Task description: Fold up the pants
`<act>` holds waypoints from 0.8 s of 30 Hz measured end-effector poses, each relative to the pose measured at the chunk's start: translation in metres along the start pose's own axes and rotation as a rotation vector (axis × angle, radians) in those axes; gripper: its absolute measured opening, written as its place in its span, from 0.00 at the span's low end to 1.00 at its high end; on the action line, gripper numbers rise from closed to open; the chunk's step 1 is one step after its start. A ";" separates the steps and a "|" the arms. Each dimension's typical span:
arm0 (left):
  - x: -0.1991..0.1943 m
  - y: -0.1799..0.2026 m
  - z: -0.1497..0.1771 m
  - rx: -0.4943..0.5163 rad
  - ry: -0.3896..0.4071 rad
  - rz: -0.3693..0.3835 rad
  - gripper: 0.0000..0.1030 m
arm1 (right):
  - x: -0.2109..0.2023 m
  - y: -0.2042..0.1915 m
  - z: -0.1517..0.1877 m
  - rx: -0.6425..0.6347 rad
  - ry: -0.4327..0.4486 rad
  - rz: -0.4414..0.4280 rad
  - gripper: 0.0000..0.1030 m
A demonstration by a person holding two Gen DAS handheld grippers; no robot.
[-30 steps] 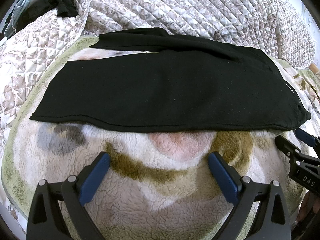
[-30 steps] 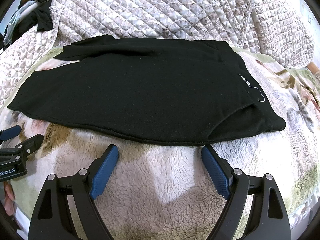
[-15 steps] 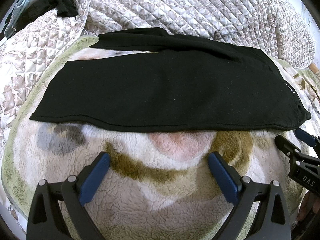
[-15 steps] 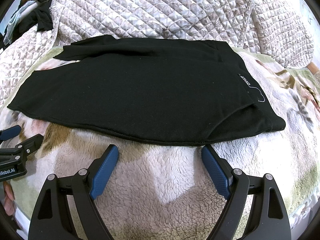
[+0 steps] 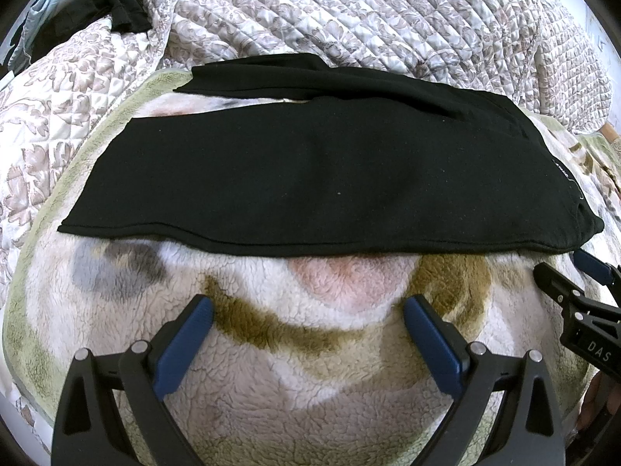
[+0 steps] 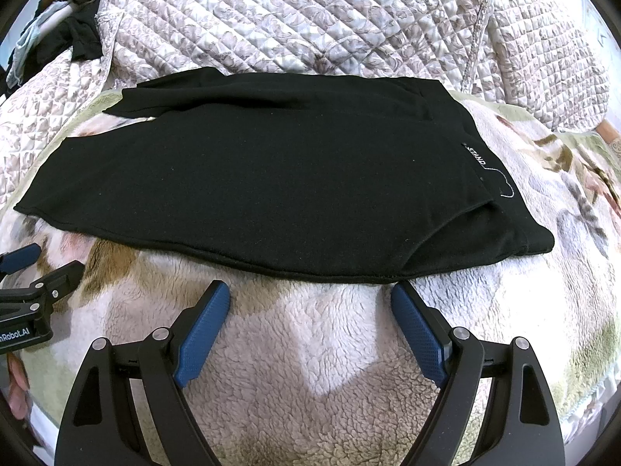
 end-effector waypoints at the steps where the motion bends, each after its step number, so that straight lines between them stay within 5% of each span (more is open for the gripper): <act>1: 0.001 0.000 0.000 0.001 0.000 -0.001 0.97 | 0.000 0.000 0.000 -0.001 0.000 0.000 0.83; 24: 0.004 -0.001 -0.002 0.000 0.008 -0.001 0.97 | 0.003 0.002 0.001 -0.005 -0.012 -0.010 0.83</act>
Point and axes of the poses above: each gripper's, at about its wrist camera, not at the fingertips, and x roughly the way its jaws point, y to its right, z to its underside, the point moved 4 cm from there along x, roughly the way its jaws point, and after that the axes turned 12 degrees about -z, right-handed, at the moved point
